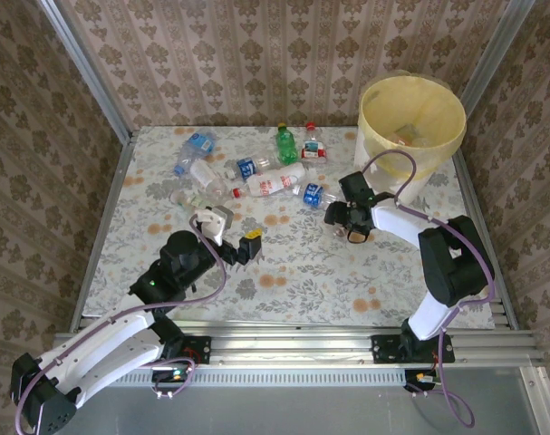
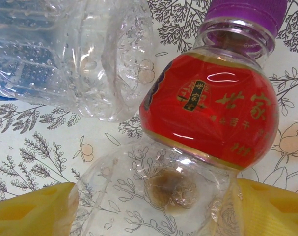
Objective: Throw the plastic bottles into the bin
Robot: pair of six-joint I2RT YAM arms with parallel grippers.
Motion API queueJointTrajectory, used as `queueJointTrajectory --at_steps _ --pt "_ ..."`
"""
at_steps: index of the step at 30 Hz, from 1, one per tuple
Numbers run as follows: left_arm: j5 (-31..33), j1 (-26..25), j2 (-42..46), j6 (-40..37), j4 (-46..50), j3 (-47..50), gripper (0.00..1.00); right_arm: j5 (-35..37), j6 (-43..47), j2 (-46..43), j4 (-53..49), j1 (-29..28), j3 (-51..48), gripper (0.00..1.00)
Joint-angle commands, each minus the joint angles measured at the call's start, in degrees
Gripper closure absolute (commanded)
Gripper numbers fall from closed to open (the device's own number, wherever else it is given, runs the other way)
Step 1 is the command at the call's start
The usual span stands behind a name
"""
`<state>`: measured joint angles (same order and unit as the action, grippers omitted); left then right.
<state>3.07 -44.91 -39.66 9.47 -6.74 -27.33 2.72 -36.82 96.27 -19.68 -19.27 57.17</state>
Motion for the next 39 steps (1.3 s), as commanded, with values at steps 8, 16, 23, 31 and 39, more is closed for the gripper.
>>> queueJointTrajectory --at_steps 8,16,23,31,39 --pt "0.18 0.52 1.40 1.38 0.13 0.74 0.00 1.40 0.43 -4.88 -2.26 -0.80 -4.33 0.41" --pt "0.09 0.70 1.43 1.43 0.02 0.87 0.00 0.66 0.24 -10.61 -3.15 -3.16 -8.54 0.44" --pt "-0.15 0.87 1.26 1.53 -0.38 0.99 0.00 0.17 -0.35 -18.41 -5.37 -5.99 -12.53 0.46" --pt "-0.50 1.03 0.42 1.77 -1.34 0.79 0.00 -3.83 -0.34 -27.14 -2.73 -10.25 -15.54 0.47" --pt "-1.58 1.05 -0.68 2.39 -2.05 0.41 0.00 -6.70 7.05 -34.83 4.75 -15.07 -15.00 0.51"
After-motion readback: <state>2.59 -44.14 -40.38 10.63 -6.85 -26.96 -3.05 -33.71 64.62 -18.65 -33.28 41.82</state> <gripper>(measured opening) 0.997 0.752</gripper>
